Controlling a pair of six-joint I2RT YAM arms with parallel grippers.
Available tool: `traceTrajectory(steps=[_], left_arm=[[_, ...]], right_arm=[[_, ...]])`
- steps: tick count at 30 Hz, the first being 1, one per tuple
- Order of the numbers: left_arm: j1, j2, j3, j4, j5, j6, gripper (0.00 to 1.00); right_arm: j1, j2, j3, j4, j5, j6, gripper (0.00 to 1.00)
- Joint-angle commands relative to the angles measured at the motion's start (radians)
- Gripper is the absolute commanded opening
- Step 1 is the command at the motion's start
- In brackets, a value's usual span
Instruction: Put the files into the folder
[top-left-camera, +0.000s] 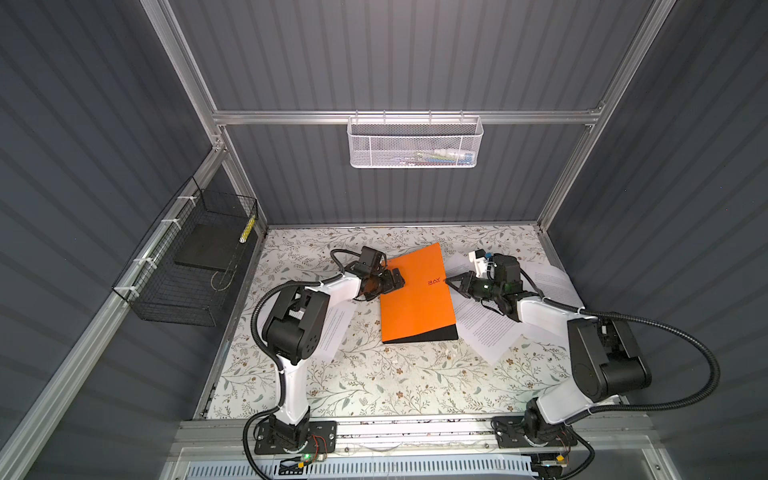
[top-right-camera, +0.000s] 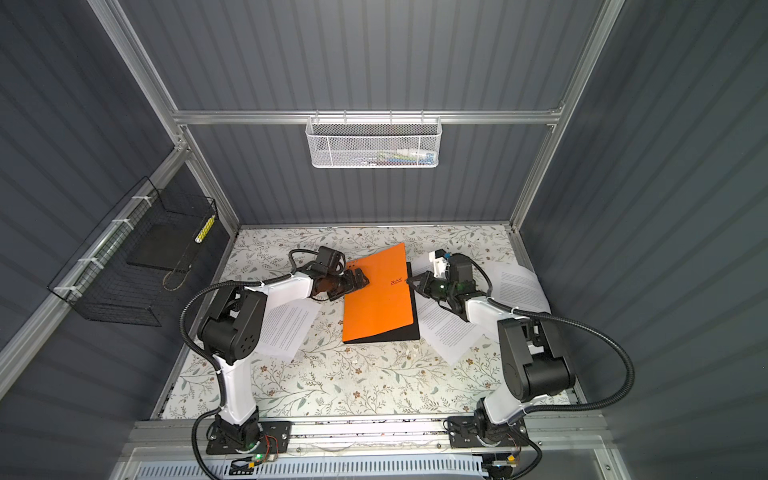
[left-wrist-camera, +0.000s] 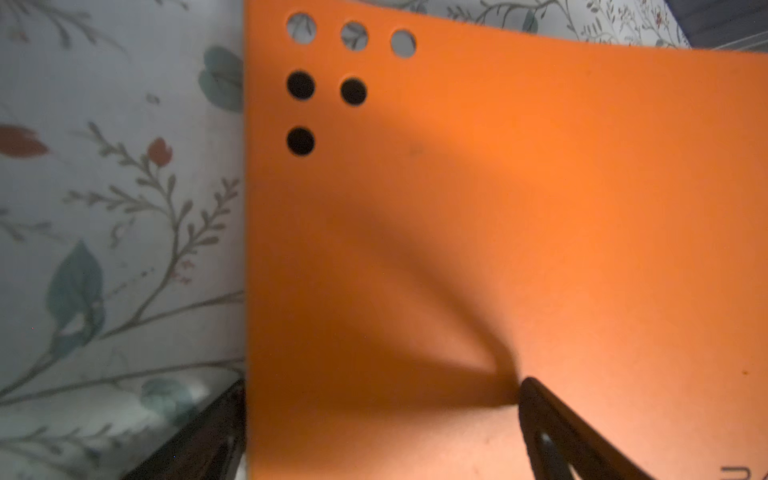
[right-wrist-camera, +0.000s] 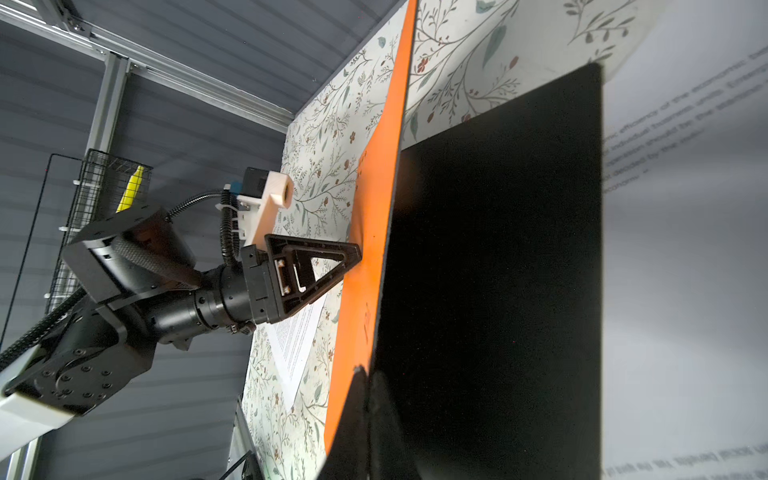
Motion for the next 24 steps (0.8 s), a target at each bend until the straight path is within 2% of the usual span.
traceTrajectory(steps=[1,7,11,20,24], left_arm=[[0.018,-0.077,-0.019,-0.136,0.063,0.036,1.0],[0.024,-0.191,-0.038,-0.216,-0.01,0.08,1.0],[0.029,-0.273,-0.102,-0.267,-0.117,0.1,1.0],[0.062,-0.437,-0.234,-0.332,-0.179,0.134,1.0],[0.073,-0.473,-0.252,-0.345,-0.174,0.138,1.0]], right_arm=[[-0.019,-0.068,0.006,-0.037,-0.057,-0.026,0.0],[-0.039,-0.144,0.006,-0.134,-0.054,-0.067,0.0],[-0.041,-0.191,0.019,-0.198,-0.055,-0.076,0.0],[-0.04,-0.31,0.089,-0.427,0.003,-0.155,0.0],[-0.012,-0.324,0.133,-0.473,-0.002,-0.148,0.0]])
